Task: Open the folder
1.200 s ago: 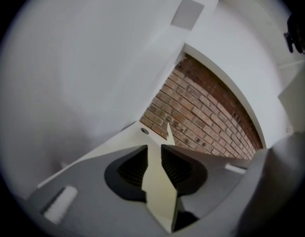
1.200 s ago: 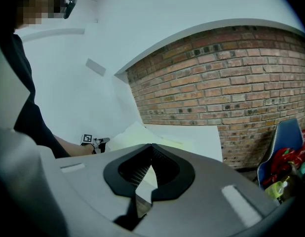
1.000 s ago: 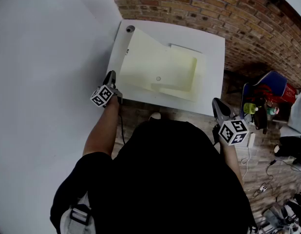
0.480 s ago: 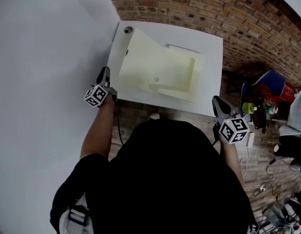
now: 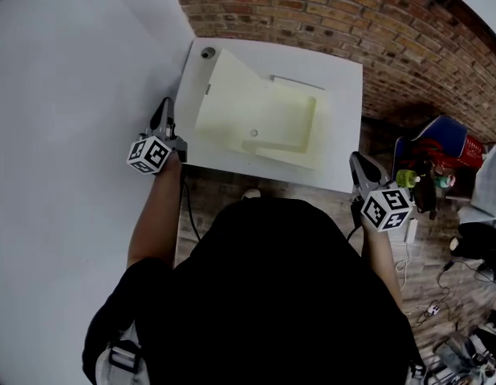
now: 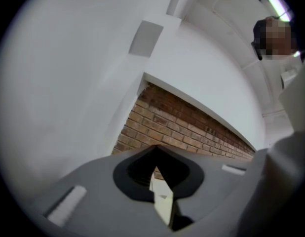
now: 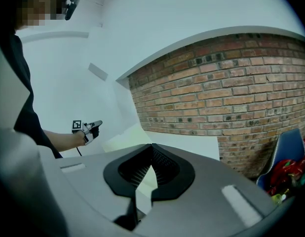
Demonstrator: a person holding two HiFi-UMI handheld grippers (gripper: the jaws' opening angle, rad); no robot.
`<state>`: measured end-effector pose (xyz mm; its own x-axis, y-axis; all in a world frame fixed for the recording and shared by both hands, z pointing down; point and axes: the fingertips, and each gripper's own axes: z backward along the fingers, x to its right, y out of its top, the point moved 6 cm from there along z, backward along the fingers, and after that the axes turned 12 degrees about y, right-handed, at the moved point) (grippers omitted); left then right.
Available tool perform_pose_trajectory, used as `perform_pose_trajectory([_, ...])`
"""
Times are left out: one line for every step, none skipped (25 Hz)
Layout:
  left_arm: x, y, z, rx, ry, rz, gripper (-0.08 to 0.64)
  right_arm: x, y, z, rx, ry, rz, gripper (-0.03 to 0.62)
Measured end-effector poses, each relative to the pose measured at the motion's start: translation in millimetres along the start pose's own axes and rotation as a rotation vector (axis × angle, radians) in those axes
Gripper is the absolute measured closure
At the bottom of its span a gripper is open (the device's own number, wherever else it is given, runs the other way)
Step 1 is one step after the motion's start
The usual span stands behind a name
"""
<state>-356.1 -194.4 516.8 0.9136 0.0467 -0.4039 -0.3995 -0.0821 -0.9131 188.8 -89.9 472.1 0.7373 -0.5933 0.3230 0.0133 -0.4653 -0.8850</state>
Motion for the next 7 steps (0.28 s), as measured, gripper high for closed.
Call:
perform_pose_trajectory([7.1,5.4,-0.5,0.009,-0.018,-0.022,0.558,1.3,1.3,0.6,0.002,-0.004,0.003,0.589])
perform_pose_trajectory([13.6,10.3,-0.7,0.016,-0.034,-0.049,0.56,2.3,2.2,1.2,0.004,-0.008,0.006,0.589])
perform_pose_trajectory([19.3,15.0,-0.7,0.023,-0.049,-0.078,0.56,3.2,3.1,1.9,0.007,-0.012,0.008,0.589])
perform_pose_trajectory([24.3,20.0,-0.5,0.03,-0.063,-0.105,0.56,4.0,4.0,2.6,0.01,-0.017,0.009,0.589])
perform_pose_trajectory([28.9,25.2,-0.1,0.039,-0.075,-0.129,0.56,4.8,5.1,3.4,0.012,-0.021,0.01,0.589])
perform_pose_trajectory([33.3,30.4,0.4,0.047,-0.086,-0.152,0.56,5.6,6.4,4.2,0.015,-0.025,0.011,0.591])
perform_pose_trajectory([37.5,35.6,0.9,0.056,-0.097,-0.174,0.56,6.4,7.6,5.2,0.017,-0.029,0.012,0.59])
